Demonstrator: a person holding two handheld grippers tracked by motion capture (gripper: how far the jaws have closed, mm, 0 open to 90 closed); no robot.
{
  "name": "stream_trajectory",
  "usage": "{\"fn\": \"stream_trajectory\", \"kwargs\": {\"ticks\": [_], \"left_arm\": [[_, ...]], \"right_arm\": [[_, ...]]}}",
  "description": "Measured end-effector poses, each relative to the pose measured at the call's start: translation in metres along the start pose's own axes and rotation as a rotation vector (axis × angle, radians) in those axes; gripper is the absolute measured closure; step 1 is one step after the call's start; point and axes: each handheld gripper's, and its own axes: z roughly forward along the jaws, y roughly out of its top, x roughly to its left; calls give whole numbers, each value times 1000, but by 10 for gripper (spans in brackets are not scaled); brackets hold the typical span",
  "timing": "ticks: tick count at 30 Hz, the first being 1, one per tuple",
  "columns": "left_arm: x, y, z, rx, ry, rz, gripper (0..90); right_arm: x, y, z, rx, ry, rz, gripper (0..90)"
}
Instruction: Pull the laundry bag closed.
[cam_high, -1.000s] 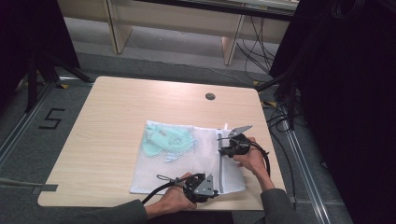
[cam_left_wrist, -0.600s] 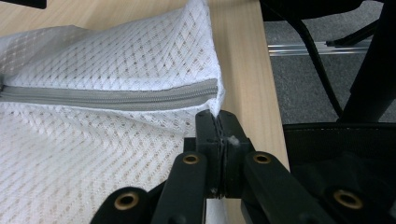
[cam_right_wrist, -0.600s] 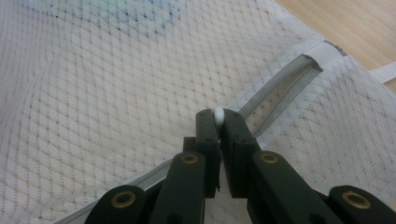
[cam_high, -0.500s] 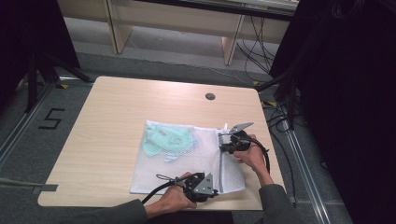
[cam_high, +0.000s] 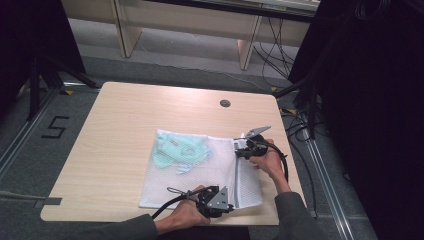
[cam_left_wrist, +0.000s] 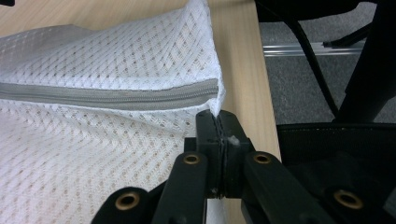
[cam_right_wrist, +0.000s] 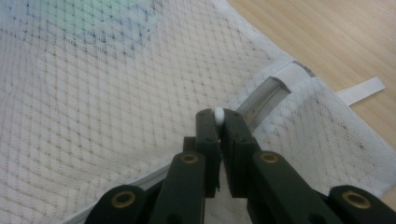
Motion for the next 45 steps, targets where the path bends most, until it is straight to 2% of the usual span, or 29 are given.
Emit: {"fn": "stream_trajectory", "kwargs": {"ticks": [2,3,4,5,6,7,8,13,14,16,17,18,21,23,24,25,26,27,28,29,33,36,38,40,41,42,43,44,45], "left_arm": [[0,0,0,-6,7,-1,887],[0,0,-1,-2,3,1,888],[0,0,-1,-2,2,-1,888],[0,0,0,0,9,5,888],[0,0,0,-5,4,-4,888],[1,0,0,-7,10,12,888],[0,-1,1,-8,5,-7,888],[0,0,0,-11,10,-4,888],[1,0,-1,-13,15,-2,888],[0,0,-1,-12,10,-2,888],[0,0,0,-12,14,0,888],[0,0,0,-4,16,9,889],[-1,1,0,-12,16,14,889],[-1,1,-1,-17,14,23,889],[-2,1,0,-19,16,12,889],[-3,0,0,-15,6,5,889],[-2,1,0,-12,6,5,889],[-3,0,0,-15,5,3,889],[-2,1,-1,-11,12,20,889],[-3,1,-1,-23,12,1,889],[-1,1,-2,-30,13,-6,890],[-1,1,-2,-28,10,-8,890],[0,1,-4,-16,6,-8,890],[0,1,-3,-23,11,-12,890],[0,0,-3,-23,10,-11,890],[0,1,-3,-16,6,-9,890],[-1,0,-2,-22,4,-15,890],[-2,-1,-1,-25,4,-17,890],[-2,-1,-1,-8,-9,-11,890]], "right_arm": [[-1,1,1,-10,-3,-7,866],[-1,2,0,12,-36,22,866],[-3,3,-1,5,-6,-15,866],[-3,3,1,-16,-10,-9,866],[-3,3,2,-6,-13,4,866],[-4,3,2,-11,-2,-7,867],[-4,3,2,-8,-5,-3,866],[-7,7,2,-15,-14,-4,866],[-10,7,4,-32,-26,-36,866],[-10,8,4,-15,-21,1,866],[-13,8,6,-30,-34,-36,866],[-12,9,5,-20,-26,-5,866],[-15,11,5,-2,-27,-2,866],[-18,11,8,-32,-46,-25,866],[-16,12,7,-4,-27,21,867],[-18,12,8,-19,-37,-1,866],[-17,12,8,-6,-32,23,866],[-19,13,9,-23,-37,1,866],[-19,13,8,-13,-34,13,866],[-21,14,9,-20,-36,10,866],[-24,16,12,-22,-36,5,866],[-24,18,13,-7,-32,45,866],[-26,19,14,-15,-34,36,866],[-23,20,12,9,-28,91,866],[-25,20,11,19,-33,75,866],[-28,18,15,-18,-72,36,866],[-27,19,15,-18,-68,63,866],[-26,19,13,-16,-33,84,866],[-29,18,15,-30,-49,60,866]]}}
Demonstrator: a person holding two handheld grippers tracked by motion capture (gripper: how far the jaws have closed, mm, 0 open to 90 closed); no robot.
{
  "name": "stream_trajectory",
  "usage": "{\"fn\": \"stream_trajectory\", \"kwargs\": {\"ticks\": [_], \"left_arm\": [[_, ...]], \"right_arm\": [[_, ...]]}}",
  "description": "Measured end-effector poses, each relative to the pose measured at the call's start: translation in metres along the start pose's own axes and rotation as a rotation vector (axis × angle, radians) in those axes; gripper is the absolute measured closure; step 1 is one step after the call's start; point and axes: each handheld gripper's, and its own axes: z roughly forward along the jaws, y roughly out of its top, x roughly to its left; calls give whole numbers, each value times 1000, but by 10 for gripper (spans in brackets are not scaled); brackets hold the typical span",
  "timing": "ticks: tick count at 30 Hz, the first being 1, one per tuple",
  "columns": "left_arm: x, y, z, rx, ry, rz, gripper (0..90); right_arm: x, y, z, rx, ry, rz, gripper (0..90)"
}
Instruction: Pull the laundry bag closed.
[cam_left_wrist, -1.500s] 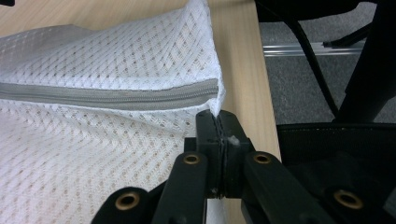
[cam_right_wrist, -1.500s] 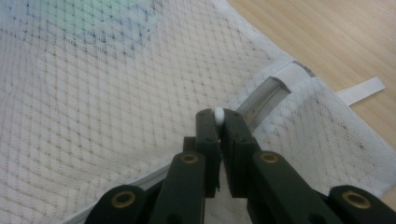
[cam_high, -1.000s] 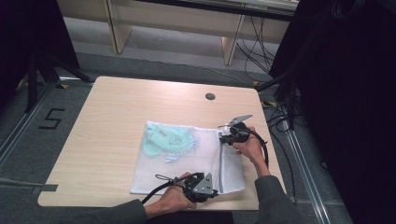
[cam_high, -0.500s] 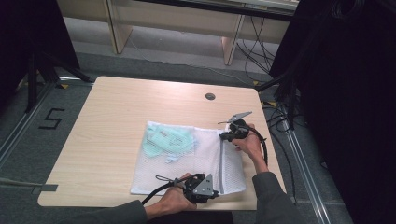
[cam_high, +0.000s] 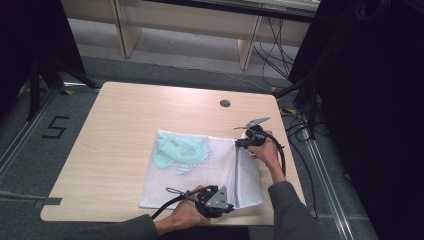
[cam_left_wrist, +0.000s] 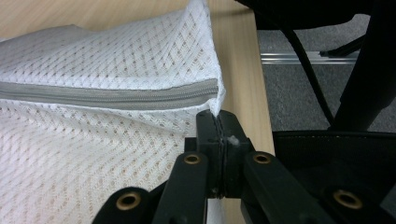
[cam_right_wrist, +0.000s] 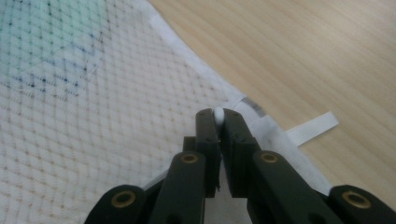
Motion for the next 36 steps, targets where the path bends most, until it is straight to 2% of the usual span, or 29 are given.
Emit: {"fn": "stream_trajectory", "kwargs": {"ticks": [1,2,3,4,5,6,8,10,11,12,13,14,15,17,18,19,20,21,24,26,28,30,31,32,33,34,35,36], "left_arm": [[-1,-1,1,-9,4,-2,890],[-2,-1,1,-10,6,2,890],[-1,0,1,-2,-3,-7,890],[0,0,1,-11,5,9,890],[0,0,1,-13,7,-3,890],[0,1,1,-17,5,6,890],[0,0,0,-10,-4,-20,890],[1,0,1,-10,-4,-21,889],[2,-1,1,-12,-5,-22,889],[3,0,1,-2,-2,-9,889],[3,0,1,-5,-5,-17,888],[3,0,2,-15,3,-28,887],[3,0,2,-10,0,-22,887],[4,0,1,-3,-4,-27,887],[4,0,1,-3,-2,-29,887],[4,0,2,-12,1,-32,886],[5,1,2,-12,1,-19,886],[4,0,2,-12,0,-41,885],[6,0,2,-5,-4,-39,882],[7,1,1,-6,-4,-40,881],[9,2,0,-13,7,-53,873],[10,3,-1,-6,15,-73,791],[11,3,-1,-1,20,-78,724],[12,3,-3,3,28,-77,667],[12,3,-5,1,34,-78,630],[13,4,-7,2,32,-72,602],[14,4,-8,1,38,-73,574],[15,4,-10,7,39,-74,546]], "right_arm": [[-3,0,-1,7,-7,-38,866],[-2,-1,-1,-4,7,-4,866],[-6,-2,1,-12,-22,-48,866],[-5,-2,1,-19,-13,-38,866],[-5,-1,1,-19,-13,-38,866],[-5,-1,0,-18,-11,-32,866],[-4,-1,0,-14,-4,-11,866],[-5,-1,2,-16,-14,-28,866],[-4,0,0,3,-12,-27,866],[-4,0,1,-1,-49,-10,866],[-4,0,2,-5,-53,-8,866],[-4,-1,2,-5,-55,-7,866],[-3,0,-1,17,-44,-10,866],[-2,1,-1,9,-38,-9,866],[-2,0,2,-15,-56,-9,865],[0,0,2,-7,-42,1,865],[-2,0,3,-6,-65,-8,865],[-2,0,2,-1,-66,-7,865],[-1,0,2,0,-61,11,864],[-2,0,3,-13,-64,-15,862],[-1,1,3,-12,-70,-2,857],[0,1,4,-11,-61,1,806],[-1,2,4,-35,-43,-12,772],[1,3,2,-25,-51,13,754],[0,3,1,-41,-44,11,724],[3,4,-2,-11,-35,52,683],[3,5,-3,-6,-33,53,641],[4,4,-1,-38,-49,49,627]]}}
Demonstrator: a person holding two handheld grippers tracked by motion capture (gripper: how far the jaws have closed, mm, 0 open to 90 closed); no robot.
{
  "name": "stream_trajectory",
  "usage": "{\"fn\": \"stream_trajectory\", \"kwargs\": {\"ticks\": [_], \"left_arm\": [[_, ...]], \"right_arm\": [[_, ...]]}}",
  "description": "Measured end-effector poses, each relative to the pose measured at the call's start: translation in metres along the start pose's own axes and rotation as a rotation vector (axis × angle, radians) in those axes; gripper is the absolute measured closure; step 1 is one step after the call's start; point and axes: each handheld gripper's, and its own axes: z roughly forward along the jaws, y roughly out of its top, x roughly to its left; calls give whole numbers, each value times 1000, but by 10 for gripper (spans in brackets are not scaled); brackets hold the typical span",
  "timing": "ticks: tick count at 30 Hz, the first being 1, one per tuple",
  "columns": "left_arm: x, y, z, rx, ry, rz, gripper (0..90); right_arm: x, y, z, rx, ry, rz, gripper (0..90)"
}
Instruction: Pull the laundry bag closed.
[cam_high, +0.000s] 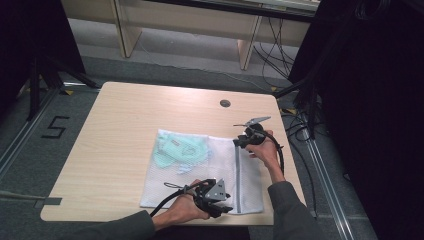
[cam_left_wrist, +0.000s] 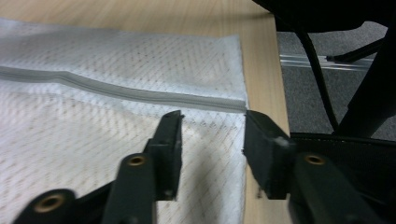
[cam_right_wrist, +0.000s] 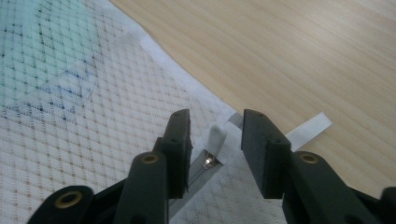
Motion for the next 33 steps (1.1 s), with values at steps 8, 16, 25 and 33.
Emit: {"fn": "stream_trajectory", "kwargs": {"ticks": [8,16,25,33], "left_arm": [[5,0,-13,3,33,-65,372],[14,-4,-40,-11,84,-108,293],[26,-17,-75,-25,146,-147,272],[36,-32,-97,-48,181,-226,236]], "right_arm": [[11,4,-12,16,-37,3,517],[22,0,-35,-34,-45,5,453],[43,-14,-50,-32,-8,-8,408],[55,-35,-58,-17,15,-26,382]]}}
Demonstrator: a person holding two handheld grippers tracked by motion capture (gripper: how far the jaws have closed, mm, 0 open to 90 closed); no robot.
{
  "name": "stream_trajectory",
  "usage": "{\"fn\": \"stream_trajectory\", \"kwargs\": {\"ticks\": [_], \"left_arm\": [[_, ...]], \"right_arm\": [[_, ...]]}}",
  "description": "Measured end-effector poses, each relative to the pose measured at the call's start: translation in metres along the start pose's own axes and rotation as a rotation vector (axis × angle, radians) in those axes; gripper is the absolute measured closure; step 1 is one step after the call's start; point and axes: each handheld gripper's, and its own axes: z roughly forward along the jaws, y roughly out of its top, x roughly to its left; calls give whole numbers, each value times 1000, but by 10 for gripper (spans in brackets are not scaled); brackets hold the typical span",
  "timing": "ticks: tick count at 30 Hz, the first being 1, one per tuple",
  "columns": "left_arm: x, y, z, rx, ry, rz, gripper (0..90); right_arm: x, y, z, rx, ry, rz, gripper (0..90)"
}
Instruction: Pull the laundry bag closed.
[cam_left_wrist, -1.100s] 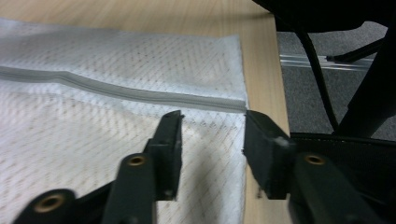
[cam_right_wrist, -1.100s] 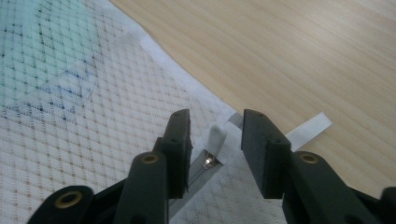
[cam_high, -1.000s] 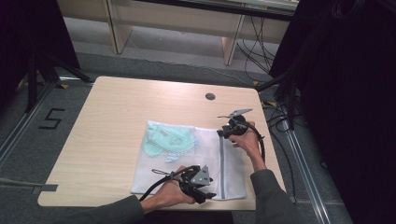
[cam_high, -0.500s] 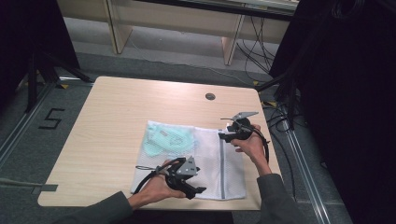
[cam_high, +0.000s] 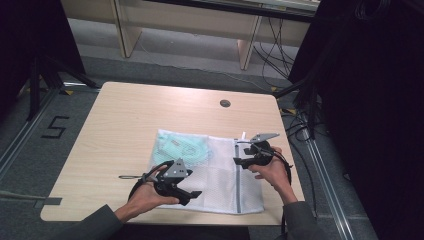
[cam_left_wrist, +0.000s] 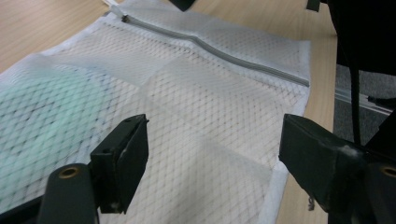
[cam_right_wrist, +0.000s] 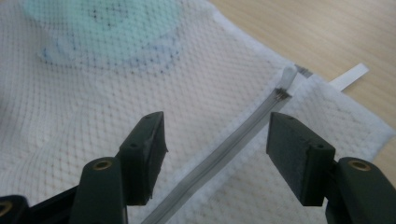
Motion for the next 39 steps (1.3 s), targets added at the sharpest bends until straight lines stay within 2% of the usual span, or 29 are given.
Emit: {"fn": "stream_trajectory", "kwargs": {"ticks": [1,5,8,9,12,14,15,16,17,19,20,21,22,23,24,26,27,28,29,30,31,32,33,34,35,36,37,38,39], "left_arm": [[2,-1,-2,-8,3,-5,232],[9,-5,-13,-35,22,-37,211],[13,-9,-19,-30,19,-45,188],[14,-10,-22,-24,31,-49,186],[16,-13,-28,-33,48,-59,183],[17,-15,-31,-33,44,-68,183],[18,-15,-33,-22,30,-61,183],[16,-16,-34,-30,50,-70,183],[16,-16,-35,-28,44,-76,184],[16,-17,-38,-33,57,-59,185],[17,-17,-40,-25,50,-51,185],[15,-18,-41,-27,53,-82,186],[16,-19,-42,-26,56,-62,187],[17,-20,-44,-26,54,-48,189],[16,-21,-44,-27,68,-55,192],[15,-23,-47,-21,74,-54,195],[15,-24,-48,-19,69,-57,195],[14,-25,-49,-9,66,-68,196],[13,-26,-50,-13,63,-70,197],[14,-27,-51,-16,71,-46,197],[13,-27,-52,-13,73,-39,198],[11,-28,-53,-25,78,-67,199],[12,-28,-55,-14,76,-64,199],[13,-28,-57,-23,85,-41,200],[12,-29,-60,-23,87,-69,200],[14,-29,-63,-20,87,-63,200],[15,-30,-65,-31,100,-66,200],[16,-31,-68,-28,92,-69,200],[17,-32,-70,-23,107,-72,200]], "right_arm": [[2,-3,1,-19,-9,-7,377],[8,-9,-4,-8,-6,-5,360],[14,-12,-8,-13,8,5,355],[15,-14,-9,-11,-1,-19,348],[20,-19,-12,-15,1,-25,341],[24,-23,-15,-8,5,-13,340],[25,-24,-17,1,9,-29,339],[27,-27,-16,-19,7,-12,337],[28,-29,-17,-14,5,-23,337],[29,-32,-22,15,20,-18,336],[31,-34,-22,-8,20,4,336],[31,-36,-22,-21,9,-25,335],[34,-37,-26,8,28,7,334],[34,-39,-26,-13,25,5,330],[35,-40,-28,2,25,6,322],[37,-45,-28,-22,14,-14,318],[40,-46,-32,11,29,9,313],[41,-49,-31,-21,24,11,309],[42,-50,-35,21,27,7,308],[43,-53,-34,-21,25,10,308],[45,-55,-37,-6,23,11,305],[47,-57,-37,-15,22,18,303],[44,-59,-39,-12,14,-6,303],[46,-61,-41,-3,21,19,303],[47,-64,-40,-15,12,23,303],[44,-66,-42,-6,8,-1,301],[44,-67,-46,18,12,5,299],[45,-70,-43,-26,-4,4,297],[46,-72,-45,-19,-7,8,294]]}}
